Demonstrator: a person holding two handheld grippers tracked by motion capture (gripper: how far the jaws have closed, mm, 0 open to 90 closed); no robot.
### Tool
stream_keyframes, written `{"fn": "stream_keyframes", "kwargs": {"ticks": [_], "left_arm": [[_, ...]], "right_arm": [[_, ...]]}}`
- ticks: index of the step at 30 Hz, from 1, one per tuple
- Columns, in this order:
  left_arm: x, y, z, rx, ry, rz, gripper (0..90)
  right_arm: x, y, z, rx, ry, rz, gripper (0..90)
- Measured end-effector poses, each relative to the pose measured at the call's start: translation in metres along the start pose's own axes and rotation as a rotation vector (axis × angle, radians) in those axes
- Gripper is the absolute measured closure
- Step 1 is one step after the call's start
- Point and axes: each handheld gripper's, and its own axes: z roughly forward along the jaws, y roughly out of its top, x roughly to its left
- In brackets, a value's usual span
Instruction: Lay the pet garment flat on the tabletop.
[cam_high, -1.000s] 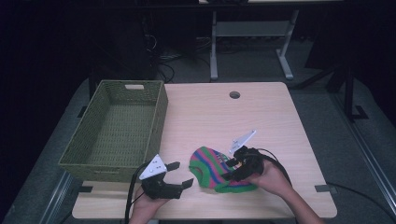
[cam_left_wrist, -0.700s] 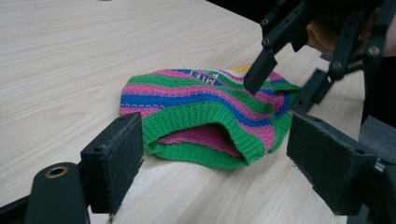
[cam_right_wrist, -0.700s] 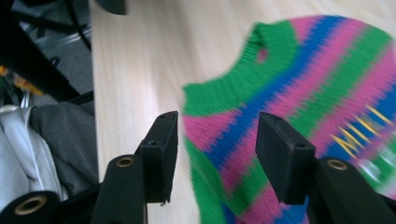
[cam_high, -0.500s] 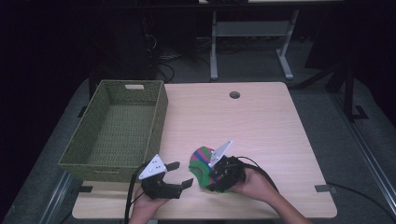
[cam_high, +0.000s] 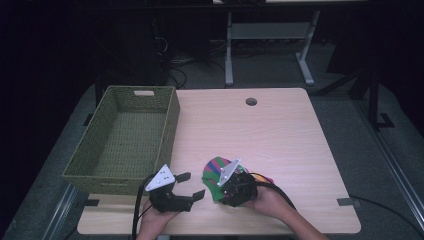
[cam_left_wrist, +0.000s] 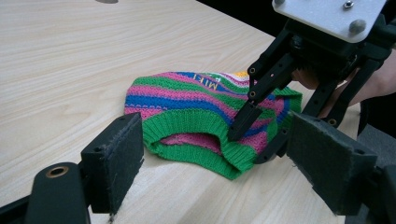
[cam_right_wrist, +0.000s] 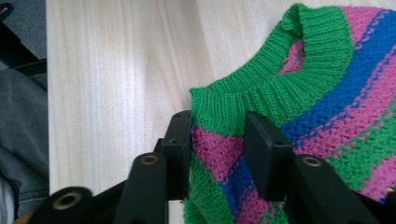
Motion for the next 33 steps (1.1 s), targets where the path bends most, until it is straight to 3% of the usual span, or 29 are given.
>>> {"fn": "stream_keyframes", "kwargs": {"ticks": [7,12,25,33], "left_arm": [[-0.001,0.000,0.002,0.005,-0.002,0.000,18.6],[-0.001,0.000,0.002,0.010,0.000,0.005,18.5],[-0.001,0.000,0.002,-0.001,-0.004,0.001,18.5],[0.000,0.001,0.003,-0.006,-0.004,-0.001,18.5]], "right_arm": [[0.000,0.002,0.000,0.007,-0.018,0.008,72.6],[0.002,0.003,0.000,0.011,-0.007,-0.012,81.6],[-0.001,0.002,-0.018,-0.053,-0.003,0.016,83.4],[-0.009,0.001,-0.039,-0.101,0.001,0.043,83.4]]}}
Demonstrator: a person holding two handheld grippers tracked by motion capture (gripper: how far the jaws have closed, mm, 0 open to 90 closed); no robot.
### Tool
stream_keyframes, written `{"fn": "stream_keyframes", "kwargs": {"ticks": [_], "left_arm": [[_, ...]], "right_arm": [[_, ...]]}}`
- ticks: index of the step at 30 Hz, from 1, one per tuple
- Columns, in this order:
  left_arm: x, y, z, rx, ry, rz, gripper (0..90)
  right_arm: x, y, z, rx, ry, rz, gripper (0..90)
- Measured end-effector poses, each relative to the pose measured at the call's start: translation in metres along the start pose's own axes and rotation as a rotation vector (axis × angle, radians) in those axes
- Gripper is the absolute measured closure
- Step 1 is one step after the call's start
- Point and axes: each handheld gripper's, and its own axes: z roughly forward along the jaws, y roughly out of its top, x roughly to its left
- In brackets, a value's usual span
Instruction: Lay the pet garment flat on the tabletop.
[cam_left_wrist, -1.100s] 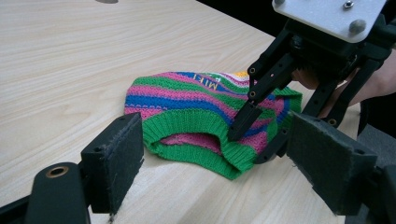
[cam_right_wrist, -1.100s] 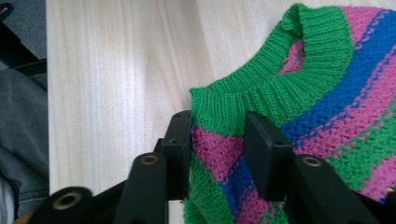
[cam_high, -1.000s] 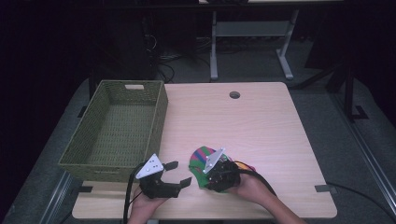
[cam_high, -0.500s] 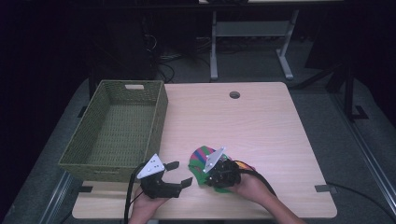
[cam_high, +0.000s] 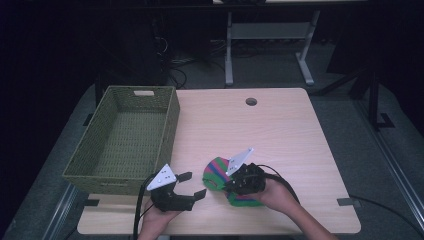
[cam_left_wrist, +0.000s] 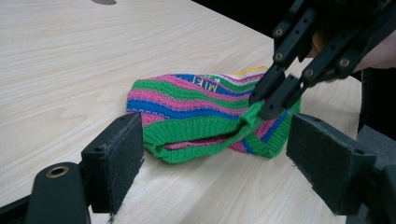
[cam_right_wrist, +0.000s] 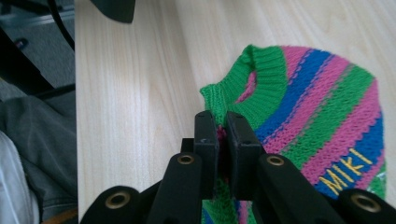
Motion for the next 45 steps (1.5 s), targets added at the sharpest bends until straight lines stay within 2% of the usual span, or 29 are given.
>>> {"fn": "stream_keyframes", "kwargs": {"ticks": [4,12,17,19,24,28,37,45], "left_arm": [[0.000,0.000,0.000,0.000,0.001,0.007,18.5],[0.000,0.002,0.002,-0.004,0.001,0.015,18.5],[0.000,0.002,0.003,-0.004,0.000,0.013,18.5],[0.000,0.003,0.004,0.000,0.001,0.021,18.5],[-0.001,0.003,0.006,-0.008,-0.014,0.013,18.5],[-0.001,0.004,0.011,0.019,-0.008,0.034,18.5],[0.005,0.005,0.021,0.039,-0.009,0.022,18.5],[0.007,0.010,0.040,0.080,-0.014,0.043,22.7]], "right_arm": [[-0.004,0.000,-0.007,-0.016,0.001,0.013,83.5],[-0.008,0.004,-0.024,-0.044,-0.016,0.005,83.5],[-0.011,0.005,-0.037,-0.075,-0.016,0.037,83.5],[-0.013,0.006,-0.043,-0.080,-0.015,0.042,83.7],[-0.017,0.008,-0.052,-0.089,-0.015,0.045,83.7],[-0.021,0.011,-0.061,-0.106,-0.012,0.049,83.7],[-0.027,0.009,-0.076,-0.137,-0.016,0.052,83.7],[-0.031,0.008,-0.090,-0.160,-0.012,0.057,83.7]]}}
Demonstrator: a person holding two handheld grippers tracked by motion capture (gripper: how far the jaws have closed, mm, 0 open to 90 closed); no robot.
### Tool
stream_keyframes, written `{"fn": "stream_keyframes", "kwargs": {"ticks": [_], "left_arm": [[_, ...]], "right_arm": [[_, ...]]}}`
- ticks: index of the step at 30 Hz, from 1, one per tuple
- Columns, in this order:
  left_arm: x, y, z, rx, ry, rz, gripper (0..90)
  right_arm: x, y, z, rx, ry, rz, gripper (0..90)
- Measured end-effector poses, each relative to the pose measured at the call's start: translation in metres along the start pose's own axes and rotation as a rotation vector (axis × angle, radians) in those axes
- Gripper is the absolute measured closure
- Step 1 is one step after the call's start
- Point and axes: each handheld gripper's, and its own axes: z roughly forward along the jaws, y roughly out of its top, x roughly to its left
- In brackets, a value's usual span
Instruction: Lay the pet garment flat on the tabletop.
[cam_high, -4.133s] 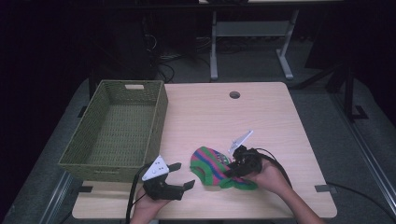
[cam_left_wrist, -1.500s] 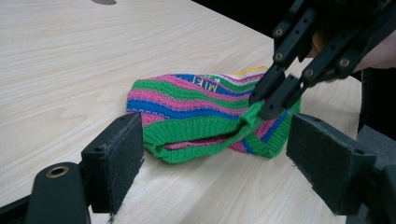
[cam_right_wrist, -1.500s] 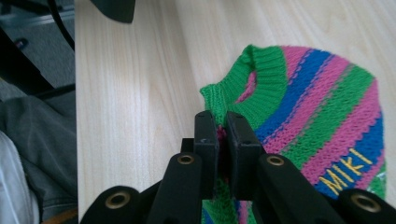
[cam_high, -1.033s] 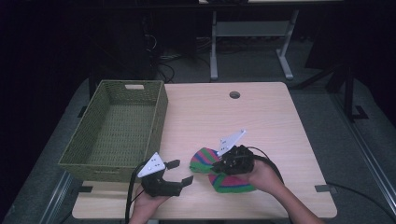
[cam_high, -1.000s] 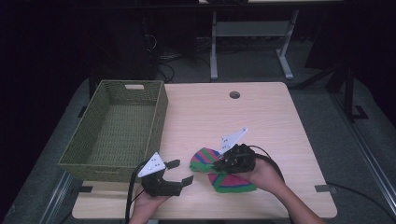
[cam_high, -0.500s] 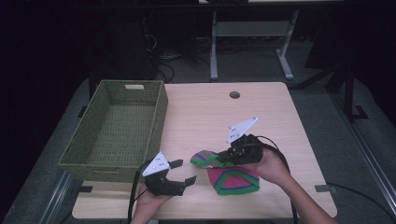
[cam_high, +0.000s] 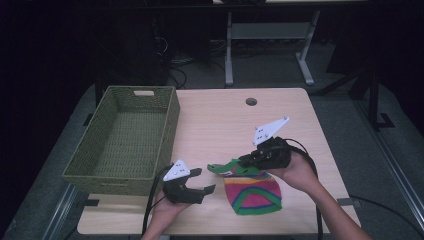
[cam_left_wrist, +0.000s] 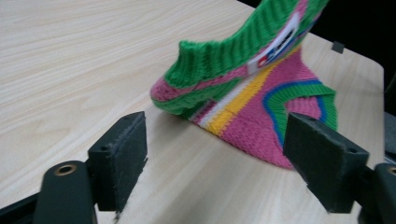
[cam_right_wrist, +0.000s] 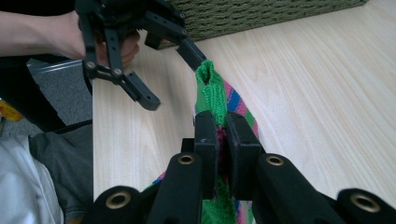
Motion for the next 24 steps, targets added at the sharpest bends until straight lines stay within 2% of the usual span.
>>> {"fn": "stream_keyframes", "kwargs": {"ticks": [4,7,12,17,24], "left_arm": [[0.005,0.003,0.010,0.005,0.009,-0.009,24.5],[0.010,0.003,0.017,0.004,-0.005,-0.023,24.5],[0.016,0.005,0.027,-0.003,-0.028,-0.017,30.0],[0.019,0.008,0.037,0.004,-0.029,-0.018,31.9],[0.016,0.009,0.042,-0.006,-0.051,-0.006,44.3]], "right_arm": [[-0.002,0.001,-0.007,-0.008,-0.004,-0.009,83.7],[-0.002,0.002,-0.011,-0.021,-0.007,-0.011,83.7],[-0.003,0.002,-0.016,-0.035,-0.001,-0.006,83.7],[-0.004,0.003,-0.017,-0.038,0.001,-0.008,83.7],[-0.006,0.002,-0.021,-0.043,-0.006,-0.005,83.7]]}}
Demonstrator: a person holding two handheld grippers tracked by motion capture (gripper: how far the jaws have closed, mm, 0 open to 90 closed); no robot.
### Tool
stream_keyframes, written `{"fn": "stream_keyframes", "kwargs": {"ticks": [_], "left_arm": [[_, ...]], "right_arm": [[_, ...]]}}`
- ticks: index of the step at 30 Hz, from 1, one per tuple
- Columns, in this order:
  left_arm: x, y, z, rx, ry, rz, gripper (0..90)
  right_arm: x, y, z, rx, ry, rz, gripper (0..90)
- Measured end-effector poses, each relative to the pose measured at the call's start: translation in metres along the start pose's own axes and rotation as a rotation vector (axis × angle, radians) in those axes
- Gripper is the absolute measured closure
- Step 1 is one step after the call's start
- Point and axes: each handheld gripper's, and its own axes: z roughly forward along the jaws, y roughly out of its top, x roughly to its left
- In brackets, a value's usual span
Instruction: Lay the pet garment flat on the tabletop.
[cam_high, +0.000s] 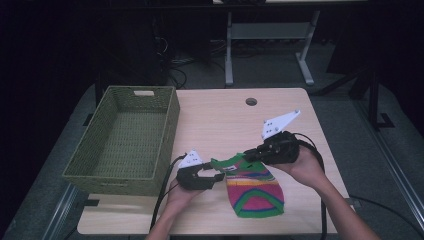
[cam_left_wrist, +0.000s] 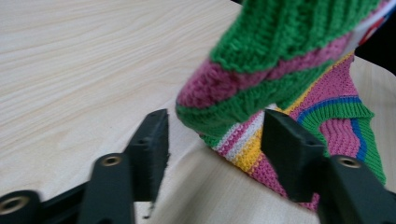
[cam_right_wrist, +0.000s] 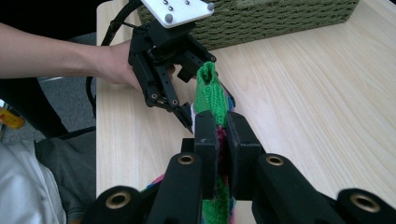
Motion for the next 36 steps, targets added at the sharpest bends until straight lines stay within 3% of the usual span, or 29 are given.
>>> {"fn": "stream_keyframes", "kwargs": {"ticks": [11,20,30,36], "left_arm": [[0.001,0.004,-0.004,-0.014,-0.006,-0.017,63.7],[0.002,0.023,-0.010,0.002,-0.041,0.022,77.3],[0.004,0.045,-0.017,0.029,-0.025,0.064,81.0],[0.004,0.057,-0.020,0.053,0.009,0.082,81.9]], "right_arm": [[-0.003,-0.008,-0.004,-0.005,-0.011,0.015,83.6],[-0.006,-0.015,-0.008,-0.006,-0.032,0.035,83.6],[-0.009,-0.018,-0.015,-0.015,-0.057,0.050,83.4],[-0.011,-0.022,-0.013,-0.010,-0.065,0.059,83.4]]}}
